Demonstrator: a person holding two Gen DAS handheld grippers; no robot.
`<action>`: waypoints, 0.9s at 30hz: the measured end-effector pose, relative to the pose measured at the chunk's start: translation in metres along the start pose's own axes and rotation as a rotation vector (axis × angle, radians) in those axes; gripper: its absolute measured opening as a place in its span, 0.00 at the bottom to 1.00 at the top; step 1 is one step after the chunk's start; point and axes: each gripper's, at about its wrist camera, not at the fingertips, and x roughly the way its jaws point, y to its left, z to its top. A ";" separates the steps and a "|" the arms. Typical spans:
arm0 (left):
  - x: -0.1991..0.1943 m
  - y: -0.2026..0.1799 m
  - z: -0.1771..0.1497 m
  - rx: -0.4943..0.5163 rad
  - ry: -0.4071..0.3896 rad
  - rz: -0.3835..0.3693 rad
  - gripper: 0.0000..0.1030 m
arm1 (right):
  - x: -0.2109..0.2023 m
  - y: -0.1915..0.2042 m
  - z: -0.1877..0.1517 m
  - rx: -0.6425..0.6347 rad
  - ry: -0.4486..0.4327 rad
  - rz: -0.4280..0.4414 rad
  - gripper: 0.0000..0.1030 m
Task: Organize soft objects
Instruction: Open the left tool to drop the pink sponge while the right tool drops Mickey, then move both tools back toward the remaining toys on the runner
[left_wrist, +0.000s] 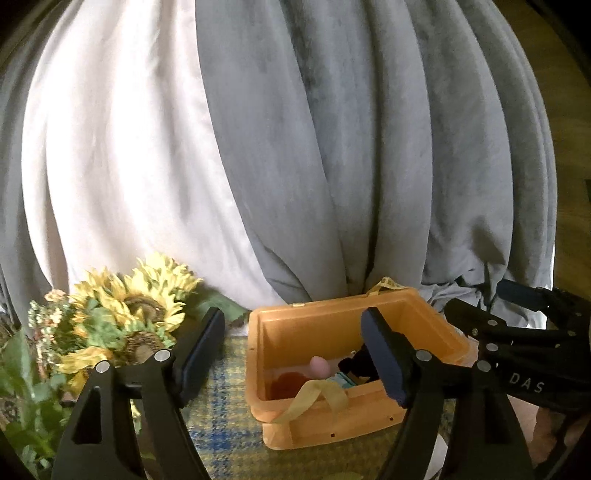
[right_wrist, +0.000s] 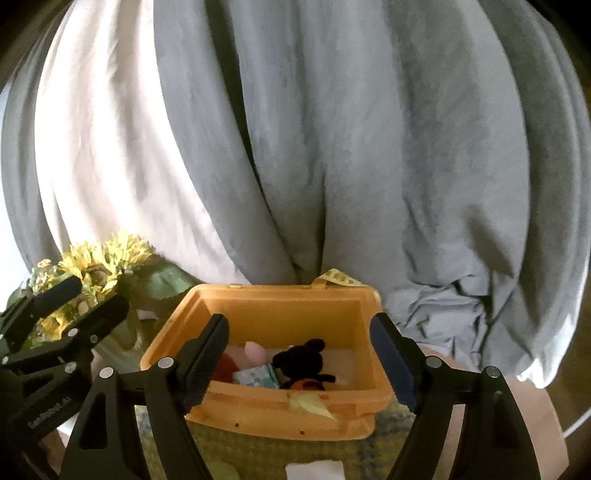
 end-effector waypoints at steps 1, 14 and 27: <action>-0.006 0.000 0.000 0.001 -0.005 0.001 0.75 | -0.005 0.001 -0.001 -0.001 -0.005 -0.005 0.77; -0.054 -0.001 -0.012 0.002 -0.017 -0.015 0.77 | -0.054 0.005 -0.018 0.025 -0.010 -0.045 0.77; -0.076 -0.003 -0.038 0.002 0.047 -0.037 0.77 | -0.077 0.009 -0.048 0.042 0.044 -0.068 0.77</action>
